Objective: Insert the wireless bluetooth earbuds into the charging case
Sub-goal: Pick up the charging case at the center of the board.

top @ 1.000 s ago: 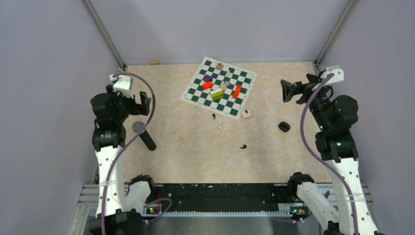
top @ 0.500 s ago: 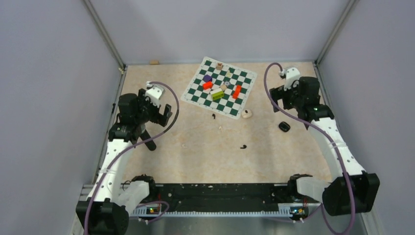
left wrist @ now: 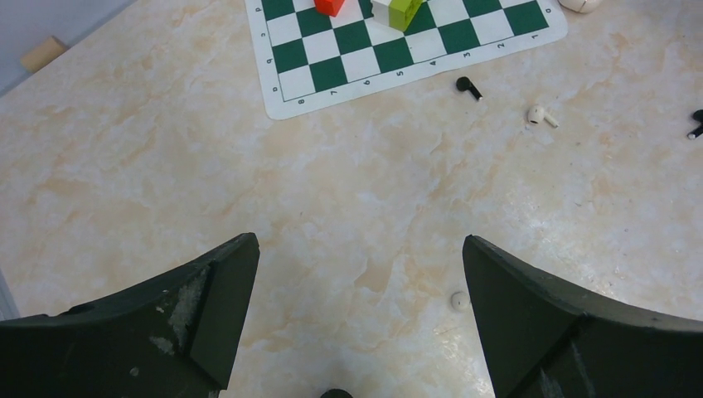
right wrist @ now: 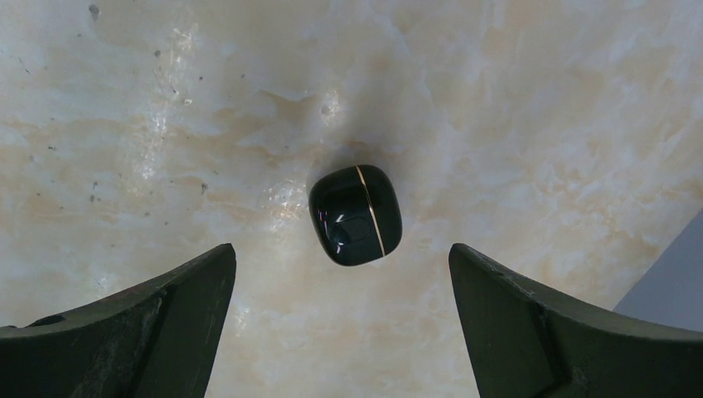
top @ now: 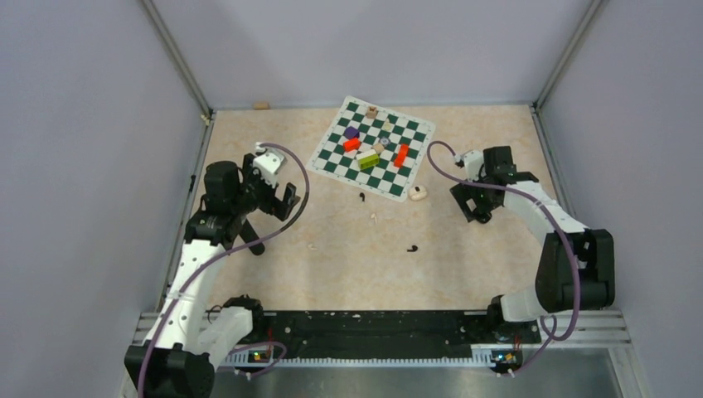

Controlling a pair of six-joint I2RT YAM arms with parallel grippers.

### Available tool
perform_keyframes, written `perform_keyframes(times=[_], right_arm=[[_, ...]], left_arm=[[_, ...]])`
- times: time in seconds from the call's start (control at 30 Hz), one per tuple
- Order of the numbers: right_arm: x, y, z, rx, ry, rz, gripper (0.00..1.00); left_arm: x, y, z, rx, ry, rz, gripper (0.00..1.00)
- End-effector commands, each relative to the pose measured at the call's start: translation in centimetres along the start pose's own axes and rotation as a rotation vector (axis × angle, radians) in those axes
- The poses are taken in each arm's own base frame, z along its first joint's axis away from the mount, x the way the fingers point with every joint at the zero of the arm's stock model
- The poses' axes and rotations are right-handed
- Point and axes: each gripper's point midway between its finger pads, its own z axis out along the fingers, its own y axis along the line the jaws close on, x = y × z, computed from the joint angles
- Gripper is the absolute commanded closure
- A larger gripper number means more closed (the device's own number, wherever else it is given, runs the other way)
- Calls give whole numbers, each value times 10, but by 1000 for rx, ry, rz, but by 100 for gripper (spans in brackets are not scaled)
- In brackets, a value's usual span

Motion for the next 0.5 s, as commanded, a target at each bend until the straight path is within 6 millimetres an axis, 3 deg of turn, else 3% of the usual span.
perform_keyframes(times=[0.0, 0.17, 0.3, 0.47], right_arm=[[5, -8, 0, 32, 23, -12, 1], [18, -3, 11, 4, 74, -15, 1], [-3, -1, 1, -23, 0, -1, 1], [-16, 4, -6, -22, -63, -8, 1]], left_arm=[[-22, -2, -2, 15, -49, 22, 1], [-15, -5, 0, 25, -32, 25, 1], [-23, -8, -1, 39, -44, 19, 1], [-6, -5, 1, 14, -8, 30, 1]])
